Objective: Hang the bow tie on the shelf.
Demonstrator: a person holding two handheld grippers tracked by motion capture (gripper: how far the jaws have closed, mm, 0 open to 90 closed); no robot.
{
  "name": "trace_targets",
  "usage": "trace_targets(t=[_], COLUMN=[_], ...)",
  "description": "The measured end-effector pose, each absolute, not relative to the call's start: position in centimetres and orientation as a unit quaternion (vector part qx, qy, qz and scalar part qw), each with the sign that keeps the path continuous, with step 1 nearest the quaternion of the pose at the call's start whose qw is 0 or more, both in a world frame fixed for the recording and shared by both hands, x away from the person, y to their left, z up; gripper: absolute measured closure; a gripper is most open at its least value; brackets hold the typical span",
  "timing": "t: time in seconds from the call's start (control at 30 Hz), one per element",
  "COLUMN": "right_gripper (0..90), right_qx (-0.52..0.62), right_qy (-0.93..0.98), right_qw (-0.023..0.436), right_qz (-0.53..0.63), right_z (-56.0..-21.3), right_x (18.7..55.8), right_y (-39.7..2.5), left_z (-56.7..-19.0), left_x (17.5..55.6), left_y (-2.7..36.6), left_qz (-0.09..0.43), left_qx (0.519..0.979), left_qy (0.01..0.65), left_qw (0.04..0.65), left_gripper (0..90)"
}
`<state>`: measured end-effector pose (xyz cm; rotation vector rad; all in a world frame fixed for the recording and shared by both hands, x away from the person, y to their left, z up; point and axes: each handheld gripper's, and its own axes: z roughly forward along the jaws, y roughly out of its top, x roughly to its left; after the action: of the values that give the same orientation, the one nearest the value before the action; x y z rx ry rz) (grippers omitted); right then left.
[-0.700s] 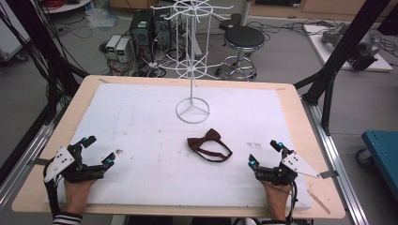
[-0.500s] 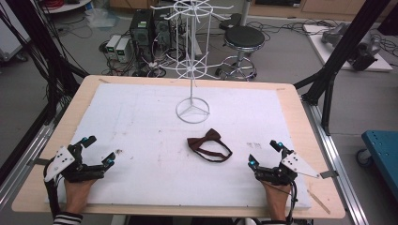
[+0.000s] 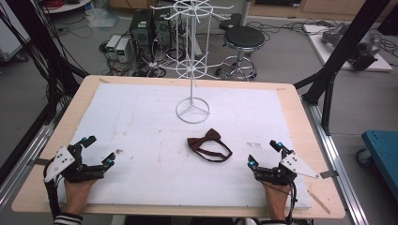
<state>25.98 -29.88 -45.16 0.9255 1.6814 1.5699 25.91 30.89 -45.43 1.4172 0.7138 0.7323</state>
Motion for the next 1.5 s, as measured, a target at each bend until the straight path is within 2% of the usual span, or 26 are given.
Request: trace_targets(t=[0.33, 0.8, 1.1, 1.37, 1.5], right_gripper=[0.7, 0.8, 0.8, 0.8, 0.8], right_qx=[0.354, 0.319, 0.281, 0.248, 0.226], right_qy=[0.645, 0.699, 0.742, 0.790, 0.816], right_qw=[0.317, 0.287, 0.253, 0.191, 0.177], right_qz=[0.599, 0.572, 0.553, 0.527, 0.502], right_z=[-44.8, -41.2, -39.1, -37.4, -36.8], right_x=[26.3, 28.4, 30.4, 32.7, 33.9], right_y=[-30.1, -29.2, -27.7, -26.0, -24.6], left_z=[-45.4, -45.4, -45.4, -45.4, -45.4], left_x=[25.9, 25.9, 25.9, 25.9, 25.9], left_y=[30.9, 30.9, 30.9, 30.9, 30.9], left_qz=[0.321, 0.321, 0.321, 0.320, 0.320], left_qx=[0.621, 0.621, 0.621, 0.620, 0.620], left_qy=[0.314, 0.314, 0.314, 0.314, 0.314], left_qw=[0.643, 0.643, 0.642, 0.644, 0.644], left_gripper=[2.5, 2.5, 2.5, 2.5, 2.5])
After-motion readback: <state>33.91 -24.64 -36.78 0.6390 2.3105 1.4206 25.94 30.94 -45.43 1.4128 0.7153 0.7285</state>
